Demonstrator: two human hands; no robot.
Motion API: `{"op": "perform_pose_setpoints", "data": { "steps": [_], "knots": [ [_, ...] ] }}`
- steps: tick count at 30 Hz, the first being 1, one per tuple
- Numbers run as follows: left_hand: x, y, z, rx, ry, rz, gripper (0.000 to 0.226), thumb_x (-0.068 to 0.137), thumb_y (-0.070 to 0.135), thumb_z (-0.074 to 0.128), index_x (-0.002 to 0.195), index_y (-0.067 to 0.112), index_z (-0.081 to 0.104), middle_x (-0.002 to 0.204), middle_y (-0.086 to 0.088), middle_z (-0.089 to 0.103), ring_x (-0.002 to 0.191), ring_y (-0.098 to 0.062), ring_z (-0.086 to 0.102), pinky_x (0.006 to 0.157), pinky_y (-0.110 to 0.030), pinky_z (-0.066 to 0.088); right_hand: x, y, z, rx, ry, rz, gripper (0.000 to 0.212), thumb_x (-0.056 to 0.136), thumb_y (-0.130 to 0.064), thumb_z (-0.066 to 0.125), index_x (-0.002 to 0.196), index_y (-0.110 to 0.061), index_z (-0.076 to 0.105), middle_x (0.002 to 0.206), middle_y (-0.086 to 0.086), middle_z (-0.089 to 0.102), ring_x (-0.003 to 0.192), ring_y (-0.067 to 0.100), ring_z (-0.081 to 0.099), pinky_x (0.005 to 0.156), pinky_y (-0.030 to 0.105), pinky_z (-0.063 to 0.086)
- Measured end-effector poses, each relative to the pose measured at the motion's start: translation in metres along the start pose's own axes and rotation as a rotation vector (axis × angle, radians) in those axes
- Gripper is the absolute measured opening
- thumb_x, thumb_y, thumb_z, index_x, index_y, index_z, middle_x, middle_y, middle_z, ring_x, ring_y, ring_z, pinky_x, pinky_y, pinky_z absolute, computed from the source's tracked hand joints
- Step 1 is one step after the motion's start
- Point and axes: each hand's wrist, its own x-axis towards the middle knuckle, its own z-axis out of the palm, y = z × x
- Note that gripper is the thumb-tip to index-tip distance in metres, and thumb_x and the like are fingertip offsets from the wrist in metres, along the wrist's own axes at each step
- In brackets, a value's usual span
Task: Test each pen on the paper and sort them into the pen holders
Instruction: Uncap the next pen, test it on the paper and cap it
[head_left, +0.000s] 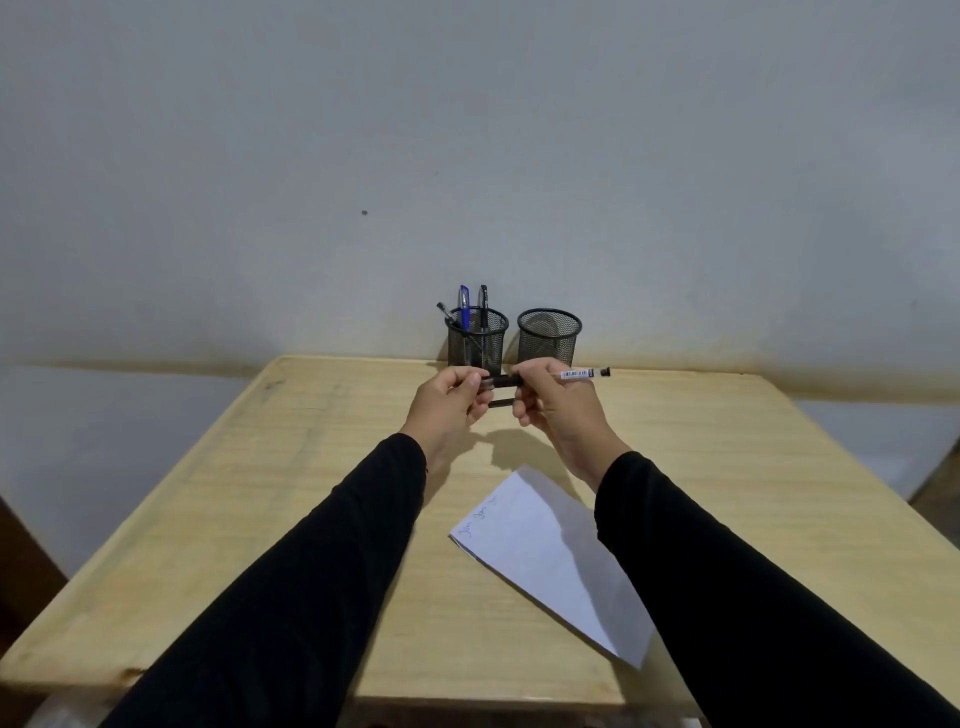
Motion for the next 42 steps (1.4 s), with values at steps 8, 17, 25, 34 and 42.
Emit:
{"op": "perform_pose_setpoints", "data": {
  "steps": [8,17,25,34,42],
  "knots": [
    [-0.004,0.014,-0.007,-0.079,0.049,-0.024,0.022,0.099,0.01,0.043,0.083,0.012,0.059,0.076,-0.004,0.057,0.066,-0.007,0.055,0.056,-0.008,0.052,-0.013,-0.006,0.012,-0.046,-0.102,-0.081,0.009,0.092,-0.008,0.053,0.086,-0.003,0.056,0.065,0.01,0.057,0.047,0.012,0.052,0.044,0.019,0.041],
    [0.013,0.011,-0.076,0.134,0.384,-0.088,0.024,0.1,0.015,0.04,0.1,0.004,0.061,0.075,-0.003,0.059,0.062,-0.008,0.052,0.056,-0.017,0.042,-0.018,-0.015,-0.035,0.013,0.04,-0.123,0.014,0.091,-0.008,0.05,0.08,-0.008,0.058,0.06,0.008,0.056,0.045,0.015,0.048,0.042,0.022,0.037],
    [-0.018,-0.017,-0.055,0.707,0.163,-0.018,0.008,0.091,0.02,0.058,0.091,0.019,0.066,0.091,0.002,0.068,0.089,-0.014,0.06,0.076,-0.02,0.04,-0.025,0.001,-0.021,0.037,-0.041,0.04,0.02,0.093,-0.012,0.047,0.096,-0.007,0.067,0.071,0.011,0.062,0.055,0.016,0.058,0.051,0.02,0.049],
    [-0.035,-0.035,-0.055,0.858,0.188,0.059,0.015,0.088,0.017,0.062,0.1,0.026,0.066,0.105,0.002,0.063,0.093,-0.008,0.056,0.083,-0.017,0.038,-0.034,0.019,-0.025,-0.091,-0.036,0.064,0.011,0.09,-0.007,0.058,0.08,-0.009,0.063,0.065,0.008,0.057,0.048,0.013,0.049,0.05,0.022,0.039],
    [-0.08,-0.042,-0.031,0.921,-0.05,0.152,0.02,0.089,0.026,0.061,0.107,0.025,0.067,0.106,0.009,0.064,0.094,-0.002,0.051,0.075,-0.008,0.035,-0.039,0.037,-0.024,-0.354,-0.051,0.052,0.013,0.086,-0.008,0.058,0.081,-0.009,0.07,0.062,0.0,0.058,0.055,0.009,0.048,0.051,0.016,0.039]
  ]
}}
